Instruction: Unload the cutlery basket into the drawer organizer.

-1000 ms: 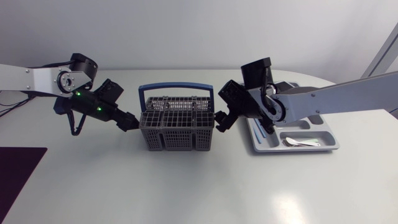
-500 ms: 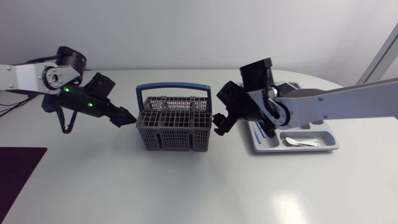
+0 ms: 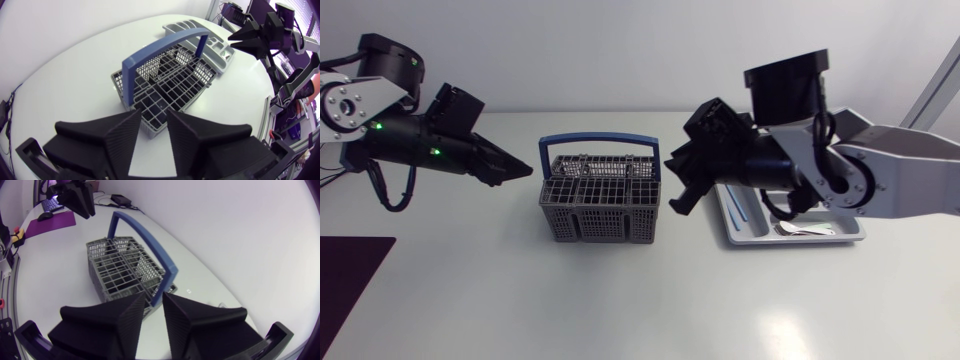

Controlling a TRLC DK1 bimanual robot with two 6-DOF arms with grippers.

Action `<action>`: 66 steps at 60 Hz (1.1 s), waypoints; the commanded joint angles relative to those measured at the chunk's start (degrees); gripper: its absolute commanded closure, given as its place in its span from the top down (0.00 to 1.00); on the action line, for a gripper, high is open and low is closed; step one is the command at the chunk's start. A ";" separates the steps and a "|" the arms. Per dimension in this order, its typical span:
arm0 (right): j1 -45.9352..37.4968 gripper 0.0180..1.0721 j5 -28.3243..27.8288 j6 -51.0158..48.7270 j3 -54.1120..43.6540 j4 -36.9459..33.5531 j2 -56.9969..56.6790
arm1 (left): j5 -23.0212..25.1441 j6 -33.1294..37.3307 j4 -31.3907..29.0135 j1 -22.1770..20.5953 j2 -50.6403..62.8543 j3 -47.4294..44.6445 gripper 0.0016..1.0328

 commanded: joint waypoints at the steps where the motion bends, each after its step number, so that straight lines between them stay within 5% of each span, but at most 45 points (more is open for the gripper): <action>1: 1.98 0.06 -0.77 2.69 0.00 -0.65 3.79 | 1.14 -1.63 -0.51 -1.23 3.14 -1.36 0.13; 29: 2.51 0.06 -0.42 2.25 3.78 4.98 16.45 | 1.58 -1.01 1.78 -1.94 8.67 -4.08 0.13; 56: 1.98 0.06 -0.15 1.99 2.46 5.59 13.81 | 2.02 -3.03 2.30 -3.08 5.33 -3.64 0.13; 66: 1.98 0.06 -0.15 1.99 2.37 5.77 14.07 | 1.93 -4.53 6.79 -3.43 8.06 -3.99 0.13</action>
